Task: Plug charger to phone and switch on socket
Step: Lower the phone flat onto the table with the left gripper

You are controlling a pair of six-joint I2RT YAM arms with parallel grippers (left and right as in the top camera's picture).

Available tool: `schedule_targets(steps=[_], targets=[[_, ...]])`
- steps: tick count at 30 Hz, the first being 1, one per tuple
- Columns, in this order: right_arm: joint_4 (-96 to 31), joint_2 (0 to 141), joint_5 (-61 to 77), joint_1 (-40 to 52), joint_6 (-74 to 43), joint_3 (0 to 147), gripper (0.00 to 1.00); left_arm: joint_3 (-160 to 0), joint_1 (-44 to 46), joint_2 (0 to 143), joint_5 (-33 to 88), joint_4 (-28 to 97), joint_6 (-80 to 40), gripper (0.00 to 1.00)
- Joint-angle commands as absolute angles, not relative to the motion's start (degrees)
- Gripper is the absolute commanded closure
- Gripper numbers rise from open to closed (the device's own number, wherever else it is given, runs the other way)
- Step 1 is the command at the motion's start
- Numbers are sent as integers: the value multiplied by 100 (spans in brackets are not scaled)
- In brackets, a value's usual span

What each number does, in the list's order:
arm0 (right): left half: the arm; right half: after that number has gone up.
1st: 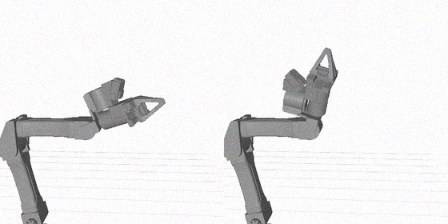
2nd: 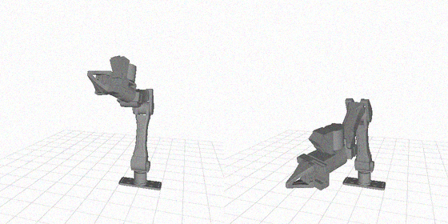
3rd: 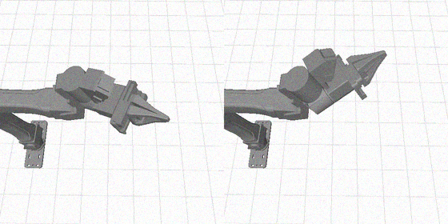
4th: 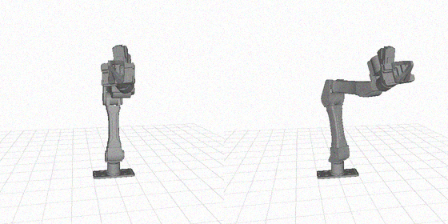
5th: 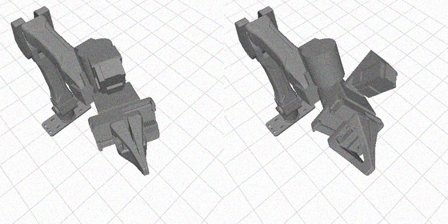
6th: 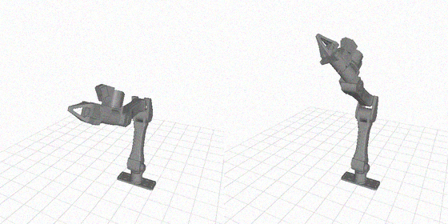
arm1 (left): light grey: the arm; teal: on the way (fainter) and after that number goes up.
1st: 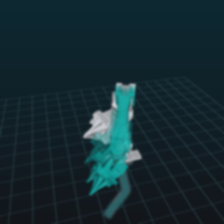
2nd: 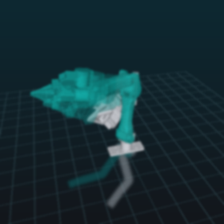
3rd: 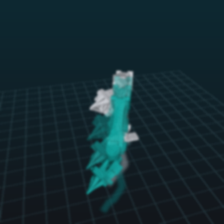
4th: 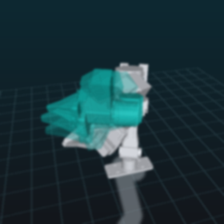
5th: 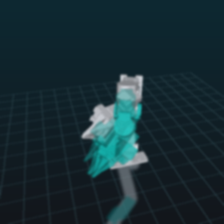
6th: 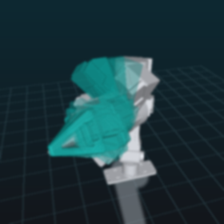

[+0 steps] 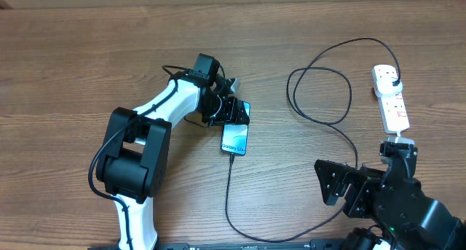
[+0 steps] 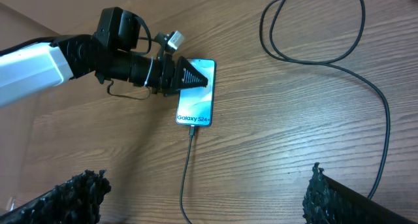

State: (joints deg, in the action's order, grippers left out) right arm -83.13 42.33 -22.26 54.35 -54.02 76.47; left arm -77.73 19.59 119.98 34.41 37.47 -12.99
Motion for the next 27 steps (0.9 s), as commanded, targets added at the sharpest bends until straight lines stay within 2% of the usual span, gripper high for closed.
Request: schedule_targets(steps=[1, 12, 27], targets=[[-8276, 4228, -2226, 5413, -5426, 7638, 0, -7428, 1953, 12648, 1905, 3771, -1951, 36], [-8281, 4228, -2224, 5413, -5426, 7638, 0, -7426, 1957, 12650, 1938, 3861, -2119, 31], [-8278, 4228, -2226, 5413, -5426, 7638, 0, -7424, 1957, 12648, 1313, 3999, -2078, 27]])
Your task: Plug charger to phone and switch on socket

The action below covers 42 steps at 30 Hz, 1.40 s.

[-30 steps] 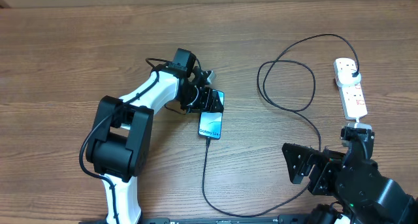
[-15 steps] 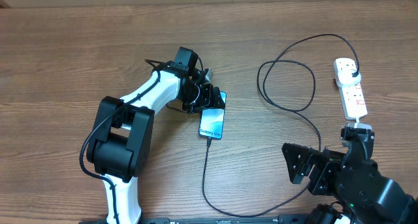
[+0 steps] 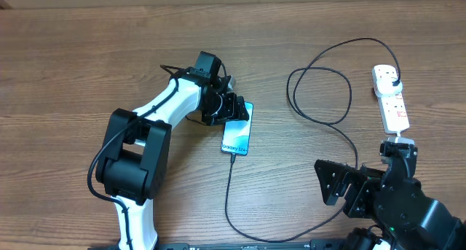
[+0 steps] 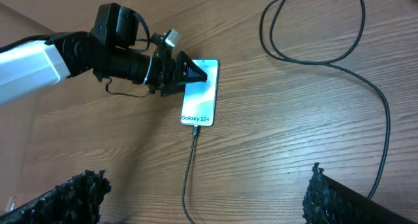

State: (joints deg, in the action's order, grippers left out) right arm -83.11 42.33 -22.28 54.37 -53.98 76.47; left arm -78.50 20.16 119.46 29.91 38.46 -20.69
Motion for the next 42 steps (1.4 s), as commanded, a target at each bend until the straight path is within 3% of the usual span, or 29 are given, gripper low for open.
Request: schedule_targets(steps=[1, 5, 10, 17, 18, 21, 24, 26, 32, 34, 39, 41, 42], targets=[[-8278, 4228, -2226, 5413, -5426, 7638, 0, -7424, 1957, 12648, 1288, 4003, -2078, 26], [-8281, 4228, -2226, 5413, -5422, 7638, 0, -7424, 1957, 12650, 1227, 4040, -2075, 25], [-8276, 4228, -2279, 5413, -5422, 7638, 0, -7426, 1951, 12648, 862, 4182, -2053, 0], [-8254, 4228, -2836, 5413, -5428, 7638, 1, -7443, 1863, 12599, 556, 4602, -1907, 0], [-8256, 4230, -2888, 5413, -5428, 7638, 6, -7443, 1833, 12543, 567, 4657, -1909, 0], [-8340, 4268, -3006, 5413, -5592, 7638, 34, -7443, 1756, 12149, 624, 4814, -1911, 0], [-8945, 4410, -3299, 5413, -6702, 7634, 57, -7443, 1730, 11448, 799, 4984, -1907, 0], [-9408, 4539, -3454, 5413, -7446, 7620, 67, -7441, 1730, 10864, 779, 5118, -1892, 0], [-9699, 5017, -3553, 5393, -8302, 7596, 85, -7437, 1844, 8917, 366, 5496, -1865, 0], [-9695, 5293, -3605, 5229, -8423, 7596, 96, -7430, 1927, 8020, 21, 5793, -1887, 0], [-9662, 5776, -3625, 4368, -8318, 7599, 96, -7424, 2034, 6477, -644, 6558, -2091, 0], [-9467, 6007, -3489, 3760, -7828, 7599, 96, -7422, 2032, 5865, -899, 6849, -2220, 1], [-9052, 6219, -3116, 3124, -7032, 7599, 96, -7422, 2032, 5284, -1133, 7085, -2344, 0]])
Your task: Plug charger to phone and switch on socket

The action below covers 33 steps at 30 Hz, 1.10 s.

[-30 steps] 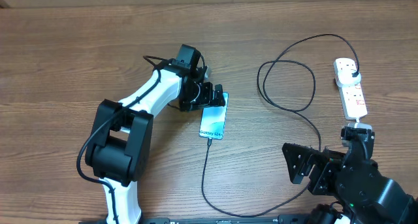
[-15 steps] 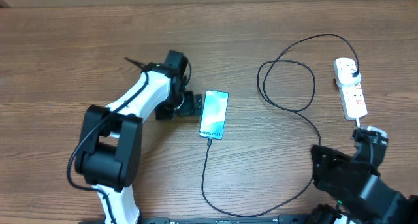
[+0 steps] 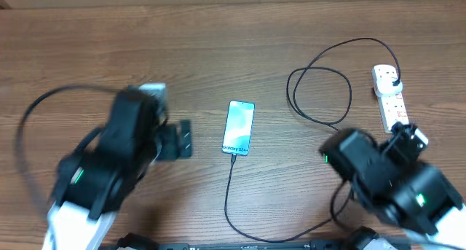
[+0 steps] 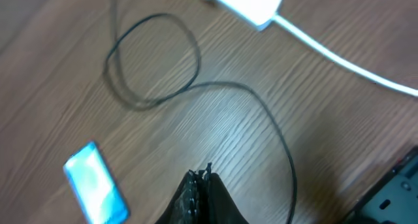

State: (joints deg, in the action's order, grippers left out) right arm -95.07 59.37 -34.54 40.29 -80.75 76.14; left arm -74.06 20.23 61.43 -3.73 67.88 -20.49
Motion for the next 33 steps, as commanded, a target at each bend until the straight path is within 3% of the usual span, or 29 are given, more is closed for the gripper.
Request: schedule_targets(steps=[1, 6, 12, 15, 26, 33], targets=[[-8783, 6346, -2836, 2762, -6517, 7601, 96, -7422, 2032, 5006, -1197, 7188, -2340, 0], [-7795, 7111, -1127, 757, -4484, 7706, 96, -7422, 2027, 3887, -1361, 7776, -2333, 0], [-7651, 8503, 128, -1470, -3382, 8211, 96, -7422, 2027, 3315, -1352, 8193, -2335, 0], [-7649, 9308, 366, -2108, -3131, 8628, 96, -7422, 2027, 3282, -1352, 8305, -2335, 0], [-7456, 11692, 613, -2536, -2630, 10186, 96, -7419, 1741, 3249, -1352, 8315, -2335, 0], [-7013, 11950, 611, -2539, -2628, 10245, 96, -7417, 1284, 2749, -1352, 8318, -2335, 0]])
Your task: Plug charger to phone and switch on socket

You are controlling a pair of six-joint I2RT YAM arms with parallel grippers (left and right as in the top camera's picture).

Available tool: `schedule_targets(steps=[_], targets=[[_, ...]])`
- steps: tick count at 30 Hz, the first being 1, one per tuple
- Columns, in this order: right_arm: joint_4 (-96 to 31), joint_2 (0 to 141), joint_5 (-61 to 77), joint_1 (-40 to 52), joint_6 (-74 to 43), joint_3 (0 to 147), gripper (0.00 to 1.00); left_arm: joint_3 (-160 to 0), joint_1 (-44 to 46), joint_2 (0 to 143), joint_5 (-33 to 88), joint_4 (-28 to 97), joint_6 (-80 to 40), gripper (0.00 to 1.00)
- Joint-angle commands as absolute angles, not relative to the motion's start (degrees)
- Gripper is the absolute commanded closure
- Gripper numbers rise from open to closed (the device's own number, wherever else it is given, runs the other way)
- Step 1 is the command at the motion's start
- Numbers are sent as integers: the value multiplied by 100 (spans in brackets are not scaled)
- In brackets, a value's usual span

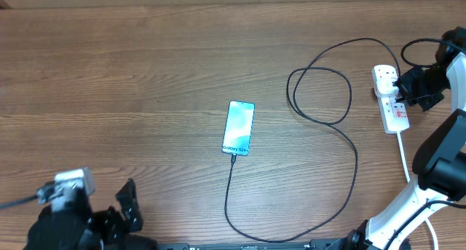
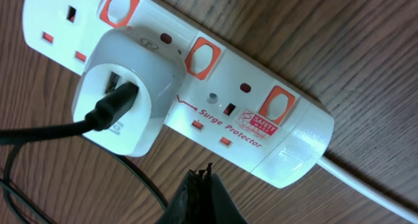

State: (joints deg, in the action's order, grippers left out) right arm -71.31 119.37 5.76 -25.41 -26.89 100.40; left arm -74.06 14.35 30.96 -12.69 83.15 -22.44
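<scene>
The phone (image 1: pixel 239 127) lies screen-up at mid-table with the black charger cable (image 1: pixel 357 162) plugged into its near end. The cable loops to a white adapter (image 2: pixel 130 100) seated in the white power strip (image 2: pixel 225 93), which has red-orange rocker switches (image 2: pixel 203 56). The strip (image 1: pixel 395 108) lies at the far right. My right gripper (image 2: pixel 204 175) is shut and empty, its tips just off the strip's long side, below the middle switch; overhead, the right gripper (image 1: pixel 409 87) is beside the strip. My left gripper (image 1: pixel 129 206) sits at the front left, far from everything.
The strip's white lead (image 1: pixel 405 155) runs toward the front right edge, next to my right arm's base. The black cable (image 2: pixel 39 129) passes close to my right fingertips in the wrist view.
My right gripper, shut then too, has gone from over the table near the cable loop to right beside the power strip. My left arm has withdrawn from mid-left to the front left corner.
At first my left gripper was at the phone's far end, the cable in the phone, and my right gripper rested open at front right. The phone then sat slightly shifted. Later the left gripper was off the phone and the right shut; now the right is at the strip.
</scene>
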Motion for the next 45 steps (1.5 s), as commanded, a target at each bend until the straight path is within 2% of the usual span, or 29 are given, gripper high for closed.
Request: schedule_targets(steps=[1, 15, 45], targets=[[-6949, 11950, 611, -2539, -2630, 10245, 96, -7417, 1234, 2635, -1352, 8318, -2335, 0], [-6626, 11983, 375, -2635, -2716, 10245, 96, -7417, 773, 1059, -1352, 8694, -2335, 0], [-6095, 12569, 572, -2661, -2978, 10245, 96, -7402, 703, 980, -1350, 8851, -2381, 0]])
